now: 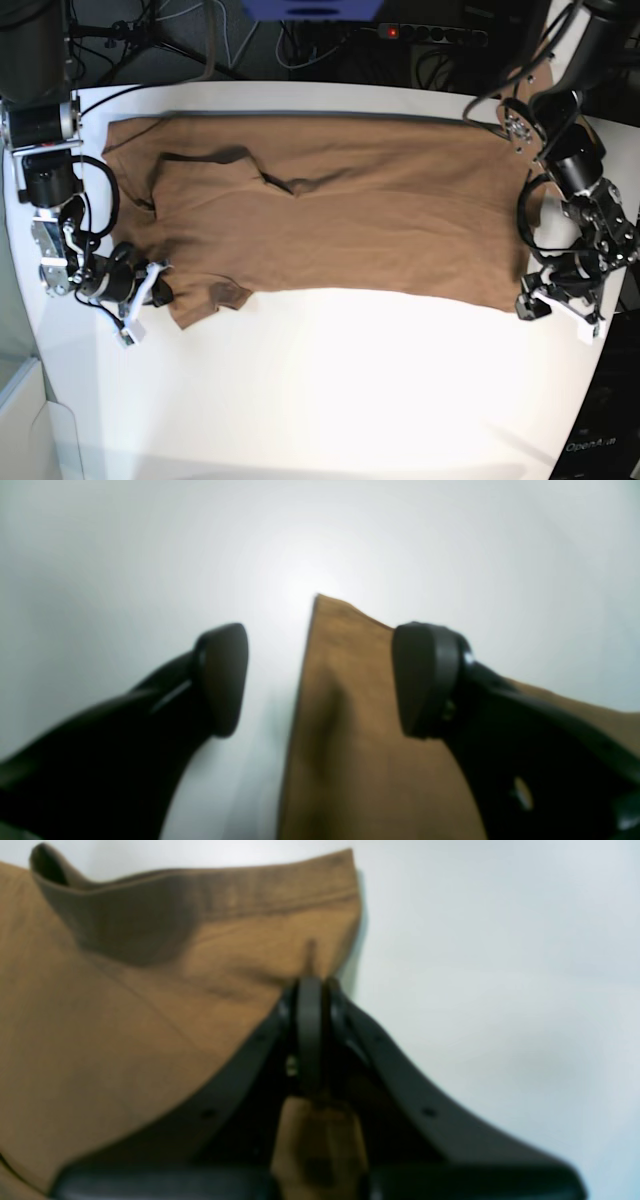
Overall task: Fold the T-shirt properly
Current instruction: 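Lower the left gripper and pinch the shirt's hem corner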
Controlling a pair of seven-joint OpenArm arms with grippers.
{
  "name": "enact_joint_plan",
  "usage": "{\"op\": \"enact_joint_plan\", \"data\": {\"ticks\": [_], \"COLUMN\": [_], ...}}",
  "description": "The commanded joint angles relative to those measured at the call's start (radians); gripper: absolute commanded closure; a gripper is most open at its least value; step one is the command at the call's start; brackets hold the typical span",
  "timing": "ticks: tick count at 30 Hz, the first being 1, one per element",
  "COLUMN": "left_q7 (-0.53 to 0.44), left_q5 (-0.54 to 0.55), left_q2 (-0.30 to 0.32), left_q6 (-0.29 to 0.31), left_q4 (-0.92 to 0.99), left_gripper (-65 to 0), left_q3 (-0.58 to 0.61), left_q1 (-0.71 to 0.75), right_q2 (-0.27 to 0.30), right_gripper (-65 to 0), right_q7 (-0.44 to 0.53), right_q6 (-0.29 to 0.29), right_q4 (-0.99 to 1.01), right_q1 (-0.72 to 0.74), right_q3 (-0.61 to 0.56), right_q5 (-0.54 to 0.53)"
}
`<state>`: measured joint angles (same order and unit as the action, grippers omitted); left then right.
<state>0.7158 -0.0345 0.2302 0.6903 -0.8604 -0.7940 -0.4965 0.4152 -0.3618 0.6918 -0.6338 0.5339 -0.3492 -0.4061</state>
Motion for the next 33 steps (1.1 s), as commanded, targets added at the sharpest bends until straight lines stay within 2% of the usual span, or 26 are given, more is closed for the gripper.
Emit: {"op": "enact_joint_plan", "data": {"ticks": [1,9,29,33], "left_q7": [-0.009,-0.015,-0.018,-0.088], "left_q5": [0.011,0.003,0.005,0.005], "left_q2": [0.005,-0.022,-0.022,-0.022], "left_q6": [0.008,0.008,0.008,0.008], "left_q4": [-0.015,-0.013,0.011,0.094], "left_gripper": [-43.1,-43.1,-43.1,-43.1], "left_q3": [0.003,0.005,0.002,0.003], "left_q1": [-0.027,-0.027,0.011,0.011], "right_q2": [0.015,0.015,0.015,0.015], "right_gripper": [-0.7,-0.7,-0.7,-0.7], "right_q7": [0.010,0.010,0.010,0.010], "right_q6": [0.006,0.006,0.006,0.006], "right_q4": [-0.013,-0.013,-0.013,-0.013], "right_q1": [0.027,0.027,0.025,0.025], "right_q3": [0.002,0.002,0.002,0.002], "right_q5": [-0.006,-0.006,-0.006,-0.006]}}
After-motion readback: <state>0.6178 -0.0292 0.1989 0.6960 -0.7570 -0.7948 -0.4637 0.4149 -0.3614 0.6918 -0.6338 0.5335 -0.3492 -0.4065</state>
